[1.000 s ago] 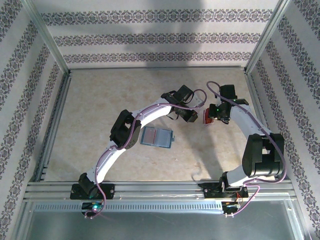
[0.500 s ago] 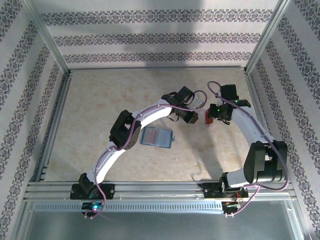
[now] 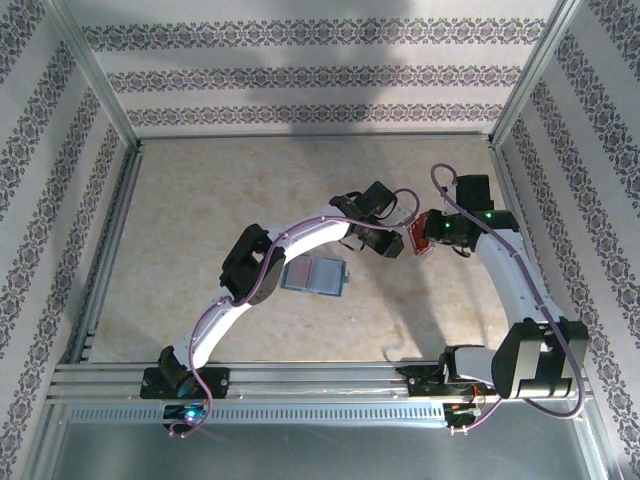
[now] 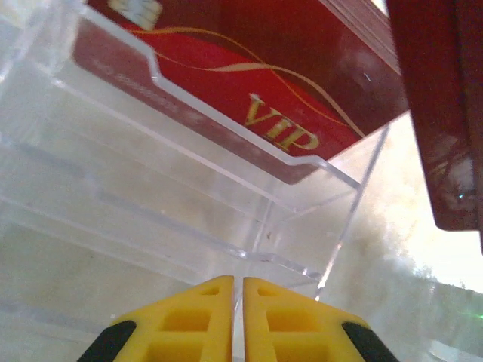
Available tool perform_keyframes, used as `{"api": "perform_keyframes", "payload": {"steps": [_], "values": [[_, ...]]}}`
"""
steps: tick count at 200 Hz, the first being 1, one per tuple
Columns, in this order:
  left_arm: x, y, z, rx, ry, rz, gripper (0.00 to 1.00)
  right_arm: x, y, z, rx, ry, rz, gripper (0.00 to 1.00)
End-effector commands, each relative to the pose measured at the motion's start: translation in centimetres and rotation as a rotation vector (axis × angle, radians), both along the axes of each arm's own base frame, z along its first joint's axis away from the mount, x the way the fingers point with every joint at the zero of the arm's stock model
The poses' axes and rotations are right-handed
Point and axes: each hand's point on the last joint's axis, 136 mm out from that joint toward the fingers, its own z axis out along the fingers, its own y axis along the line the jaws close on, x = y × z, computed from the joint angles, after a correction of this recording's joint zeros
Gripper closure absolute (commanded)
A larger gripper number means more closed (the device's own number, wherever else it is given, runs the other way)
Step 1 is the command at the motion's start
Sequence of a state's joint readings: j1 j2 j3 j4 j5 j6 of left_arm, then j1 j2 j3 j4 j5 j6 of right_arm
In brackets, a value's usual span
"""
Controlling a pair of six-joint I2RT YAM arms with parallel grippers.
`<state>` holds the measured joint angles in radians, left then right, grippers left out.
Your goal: Put the credit cards into the card holder
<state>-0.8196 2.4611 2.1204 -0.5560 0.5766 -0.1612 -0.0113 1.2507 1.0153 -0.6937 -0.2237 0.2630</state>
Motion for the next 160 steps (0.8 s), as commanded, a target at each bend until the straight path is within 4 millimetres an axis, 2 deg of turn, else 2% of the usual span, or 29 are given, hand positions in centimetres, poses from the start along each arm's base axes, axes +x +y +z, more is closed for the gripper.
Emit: {"api": "perform_keyframes", "payload": {"steps": [1, 13, 45, 92, 121, 138, 160], "values": [[-3.2, -0.7, 1.7, -0.010, 0.086, -0.011, 0.85, -1.3, 0.1, 0.3, 0.040, 0.012, -0.013, 1.00], [-3.3, -0.9, 2.8, -0.028, 0.075, -0.013, 0.81, -1.7, 0.0, 0.5, 0.053, 0.005, -0.020, 1.00], [-2.8, -0.6, 6.1, -0.044, -0.019, -0.028, 0.79, -2.1, 0.9, 1.1, 0.173, -0.039, -0.031, 1.00], [-3.1, 1.9, 10.4, -0.055, -0.116, -0.050, 0.71, -2.6, 2.8, 3.3, 0.296, -0.122, 0.010, 1.00], [-2.8, 5.7, 12.2, -0.041, -0.172, -0.028, 0.62, -2.8, 4.1, 5.2, 0.416, -0.199, 0.016, 1.00], [-2.4, 8.9, 13.0, -0.032, -0.208, 0.005, 0.54, -2.8, 5.1, 5.9, 0.513, -0.236, 0.019, 1.00], [-2.1, 13.0, 14.7, -0.033, -0.264, 0.035, 0.51, -2.9, 6.4, 6.0, 0.612, -0.261, 0.024, 1.00]]}}
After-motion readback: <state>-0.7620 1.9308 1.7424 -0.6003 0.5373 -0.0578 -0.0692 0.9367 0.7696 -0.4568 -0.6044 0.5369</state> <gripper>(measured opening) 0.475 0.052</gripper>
